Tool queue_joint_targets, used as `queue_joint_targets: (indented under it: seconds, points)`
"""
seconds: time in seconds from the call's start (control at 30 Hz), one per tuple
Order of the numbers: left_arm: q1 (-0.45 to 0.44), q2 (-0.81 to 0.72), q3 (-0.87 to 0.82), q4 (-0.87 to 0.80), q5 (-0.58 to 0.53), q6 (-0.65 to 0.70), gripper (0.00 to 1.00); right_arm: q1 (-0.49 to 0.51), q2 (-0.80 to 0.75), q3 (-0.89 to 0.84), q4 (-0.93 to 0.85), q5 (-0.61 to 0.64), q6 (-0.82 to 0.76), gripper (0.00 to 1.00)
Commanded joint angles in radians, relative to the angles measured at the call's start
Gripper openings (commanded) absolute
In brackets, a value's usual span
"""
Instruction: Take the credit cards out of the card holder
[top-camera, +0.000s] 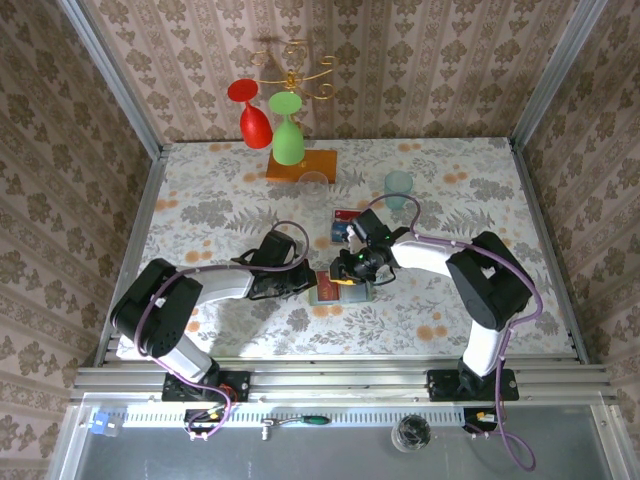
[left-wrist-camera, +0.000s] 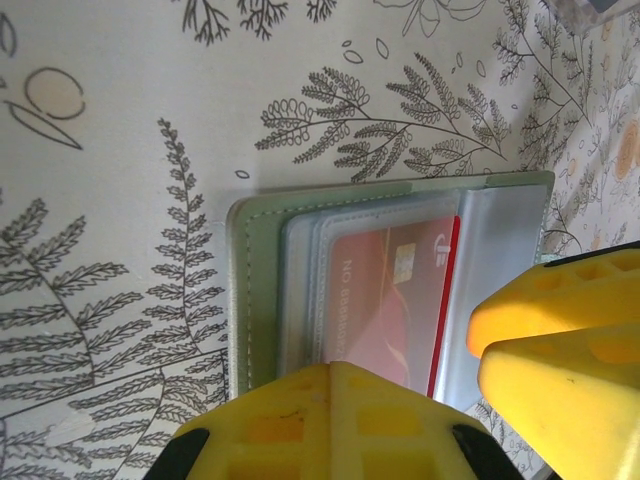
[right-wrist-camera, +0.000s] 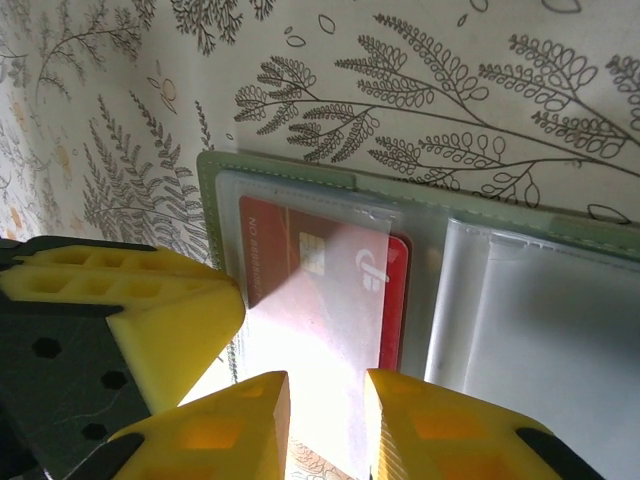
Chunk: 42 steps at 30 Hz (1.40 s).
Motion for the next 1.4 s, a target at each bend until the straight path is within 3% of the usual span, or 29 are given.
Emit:
queue_joint_targets:
  seconds: [0.0, 0.33, 0.7, 1.13, 1.37]
  points:
    - [-0.003, 0.011, -0.022, -0.01, 0.002, 0.025, 0.0, 0.009, 0.026, 0.015, 0.017, -0.031, 0.018, 0.27]
    - [-0.003, 0.012, -0.037, 0.001, -0.001, 0.022, 0.0, 0.015, 0.054, 0.011, 0.026, -0.03, 0.019, 0.28]
    - [-0.003, 0.005, -0.041, 0.003, -0.003, 0.02, 0.0, 0.017, 0.066, -0.002, 0.087, -0.081, 0.046, 0.21]
    - [-0.005, -0.008, -0.049, 0.007, -0.009, 0.017, 0.0, 0.019, 0.045, 0.051, -0.124, 0.077, -0.048, 0.25]
    - [-0.004, -0.007, -0.041, 0.003, -0.009, 0.023, 0.0, 0.026, 0.025, 0.062, -0.135, 0.092, -0.056, 0.25]
